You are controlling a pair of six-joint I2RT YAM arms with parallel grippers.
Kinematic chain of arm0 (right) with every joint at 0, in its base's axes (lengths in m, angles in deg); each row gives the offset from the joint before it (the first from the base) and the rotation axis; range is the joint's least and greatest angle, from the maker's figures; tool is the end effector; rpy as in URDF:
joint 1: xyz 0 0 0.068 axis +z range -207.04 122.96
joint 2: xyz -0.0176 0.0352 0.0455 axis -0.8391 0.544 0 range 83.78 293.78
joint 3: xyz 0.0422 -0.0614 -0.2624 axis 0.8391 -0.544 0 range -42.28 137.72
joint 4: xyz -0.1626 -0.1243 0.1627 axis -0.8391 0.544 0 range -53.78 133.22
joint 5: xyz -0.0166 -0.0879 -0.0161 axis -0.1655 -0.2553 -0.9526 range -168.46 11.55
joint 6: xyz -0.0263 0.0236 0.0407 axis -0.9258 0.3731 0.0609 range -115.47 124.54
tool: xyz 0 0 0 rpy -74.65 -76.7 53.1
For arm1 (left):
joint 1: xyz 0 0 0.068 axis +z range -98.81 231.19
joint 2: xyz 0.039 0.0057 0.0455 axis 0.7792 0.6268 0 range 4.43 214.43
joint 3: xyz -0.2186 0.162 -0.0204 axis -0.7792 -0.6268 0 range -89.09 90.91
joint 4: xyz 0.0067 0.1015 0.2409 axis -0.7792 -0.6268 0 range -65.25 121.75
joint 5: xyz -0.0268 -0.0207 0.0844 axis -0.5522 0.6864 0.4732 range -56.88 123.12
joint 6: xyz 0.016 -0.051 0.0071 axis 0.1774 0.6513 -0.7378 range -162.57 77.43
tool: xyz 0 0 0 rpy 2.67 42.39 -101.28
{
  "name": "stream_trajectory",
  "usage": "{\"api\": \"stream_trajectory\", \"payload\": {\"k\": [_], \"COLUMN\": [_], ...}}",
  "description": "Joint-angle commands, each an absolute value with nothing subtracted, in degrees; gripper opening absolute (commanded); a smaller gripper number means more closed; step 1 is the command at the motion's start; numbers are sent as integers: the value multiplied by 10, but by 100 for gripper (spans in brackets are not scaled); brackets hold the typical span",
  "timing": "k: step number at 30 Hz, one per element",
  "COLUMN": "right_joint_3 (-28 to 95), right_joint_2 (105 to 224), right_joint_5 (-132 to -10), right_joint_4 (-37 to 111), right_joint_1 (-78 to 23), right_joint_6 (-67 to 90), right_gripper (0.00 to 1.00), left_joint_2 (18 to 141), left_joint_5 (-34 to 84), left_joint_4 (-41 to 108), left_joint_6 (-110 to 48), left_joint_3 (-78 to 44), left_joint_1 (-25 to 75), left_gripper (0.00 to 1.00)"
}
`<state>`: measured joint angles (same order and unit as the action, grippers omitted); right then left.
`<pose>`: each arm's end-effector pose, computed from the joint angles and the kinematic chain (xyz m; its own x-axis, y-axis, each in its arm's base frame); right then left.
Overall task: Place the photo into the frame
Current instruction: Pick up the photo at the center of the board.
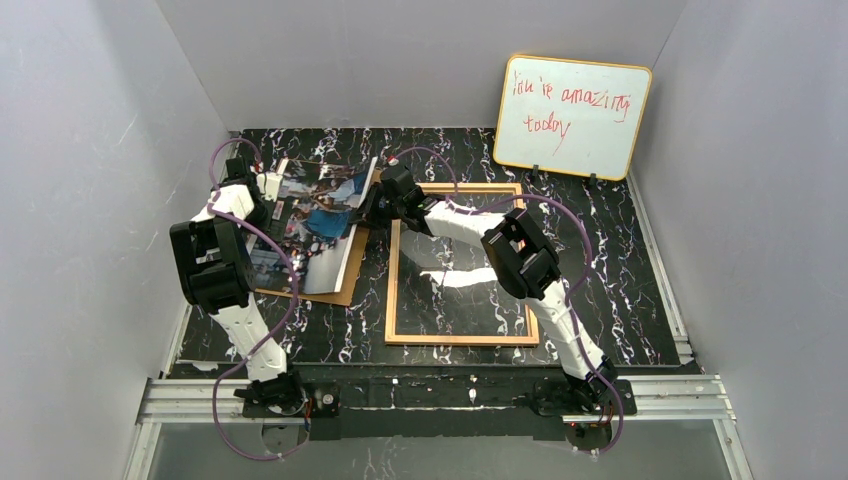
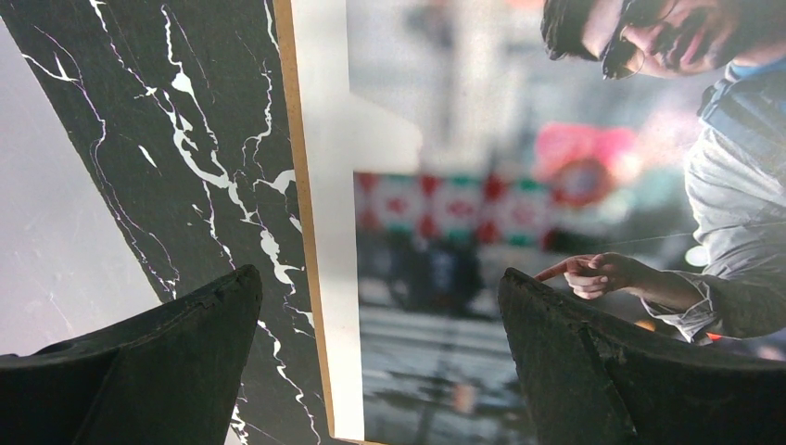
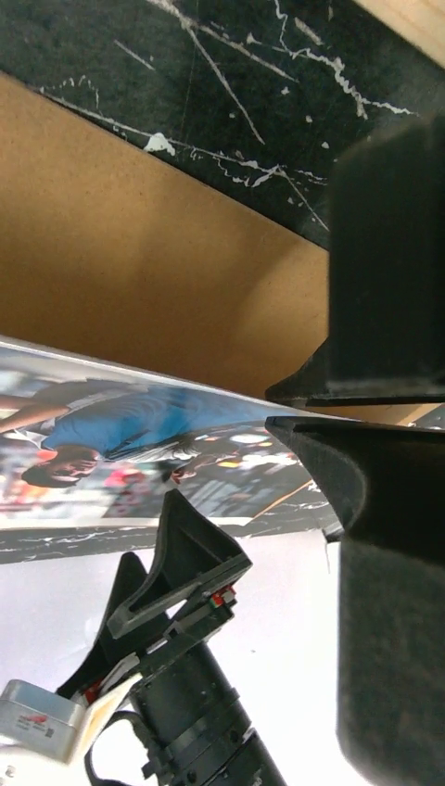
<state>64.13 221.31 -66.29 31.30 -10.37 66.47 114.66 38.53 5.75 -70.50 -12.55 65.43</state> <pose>0.3740 0.4075 0.1686 -0.8845 0.3194 -0.3400 -0.1283 0.5343 0.8355 0.3905 0.1027 0.1807 -0.8757 0.2588 -0.4076 0.1348 0.9417 0.3082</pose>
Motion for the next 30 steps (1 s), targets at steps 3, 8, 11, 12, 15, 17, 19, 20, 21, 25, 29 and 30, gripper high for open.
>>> {"api": "stream_trajectory", "payload": {"k": [3,8,11,12,15,17,19,20,21,25,29,30], "right_joint_3": [666,674,663,654,627,616,621,632,647,734,722,730], "right_joint_2": [2195,2114,2029,1995,1890,1816,1747,1707,1681,1634,1616,1628], "right_joint_5": [-675,-680,-681,-686,-695,-712,-764,-796,-838,-977,-1047,-1052], "right_joint_4": [315,331,371,394,484,556,633,669,704,836,860,873], "right_joint_1": [-105,-115,-132,-138,-176,-206,-230,-238,-243,-243,-238,-238], "right_joint_6": [629,549,482,458,394,341,291,261,231,149,111,118], "right_gripper": [1,1,1,1,1,1,1,1,1,1,1,1], "left_joint_2": [1165,1151,1130,1120,1092,1078,1068,1063,1059,1047,1038,1036], "left_joint_5": [397,301,278,270,253,242,234,232,229,223,216,216], "left_joint_4": [-45,-183,-221,-229,-235,-234,-227,-220,-212,-195,-190,-190], "left_joint_6": [-715,-690,-686,-684,-677,-675,-672,-670,-669,-663,-660,-659], "left_joint_3": [-127,42,99,108,106,84,49,32,17,-23,-36,-37], "left_joint_1": [663,698,700,700,700,700,699,700,699,698,697,696], "left_gripper": [98,98,98,98,98,98,98,98,98,98,98,98]}}
